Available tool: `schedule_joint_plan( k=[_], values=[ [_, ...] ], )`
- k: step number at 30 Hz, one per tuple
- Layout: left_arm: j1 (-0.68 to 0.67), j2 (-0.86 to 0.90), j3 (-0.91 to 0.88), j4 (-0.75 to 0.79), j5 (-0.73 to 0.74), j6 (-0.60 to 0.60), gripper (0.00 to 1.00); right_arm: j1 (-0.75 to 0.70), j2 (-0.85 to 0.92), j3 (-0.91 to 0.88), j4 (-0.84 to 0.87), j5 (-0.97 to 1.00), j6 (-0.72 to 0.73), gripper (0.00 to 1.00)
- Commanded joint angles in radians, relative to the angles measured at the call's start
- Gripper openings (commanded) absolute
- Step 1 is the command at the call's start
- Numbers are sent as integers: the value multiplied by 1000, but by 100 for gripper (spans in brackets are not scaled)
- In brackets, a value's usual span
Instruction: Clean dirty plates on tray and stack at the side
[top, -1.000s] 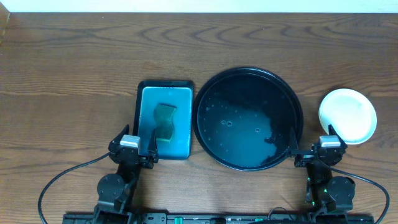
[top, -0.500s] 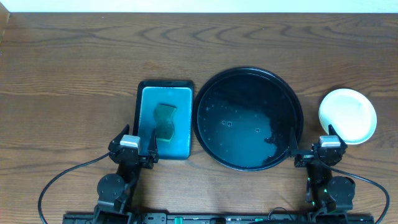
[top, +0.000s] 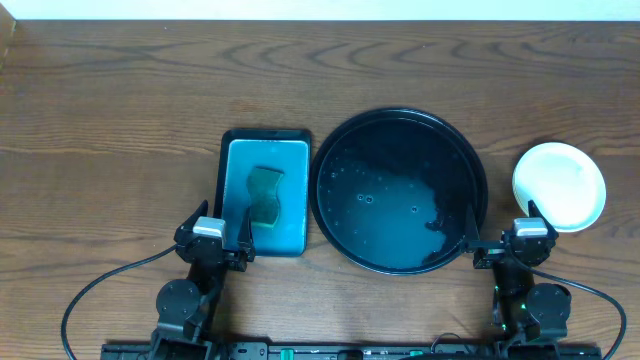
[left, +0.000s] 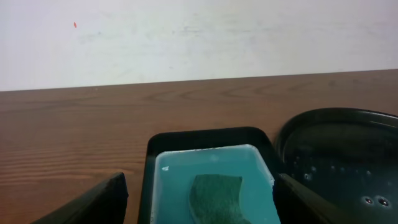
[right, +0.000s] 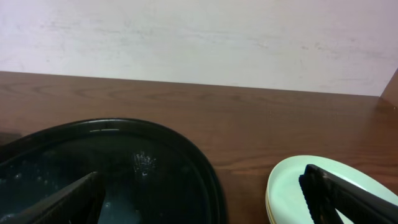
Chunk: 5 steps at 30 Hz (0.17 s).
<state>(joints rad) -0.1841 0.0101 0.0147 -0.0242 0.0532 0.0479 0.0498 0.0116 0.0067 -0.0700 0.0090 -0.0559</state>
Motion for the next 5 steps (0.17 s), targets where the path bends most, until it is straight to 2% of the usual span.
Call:
schedule_joint_plan(
  k=[1, 5],
  values=[
    [5, -6, -11, -43, -10, -12, 75, 1, -6, -1, -5, 9, -9, 99],
    [5, -6, -11, -43, -10, -12, 76, 1, -6, -1, -5, 9, -9, 99]
  ],
)
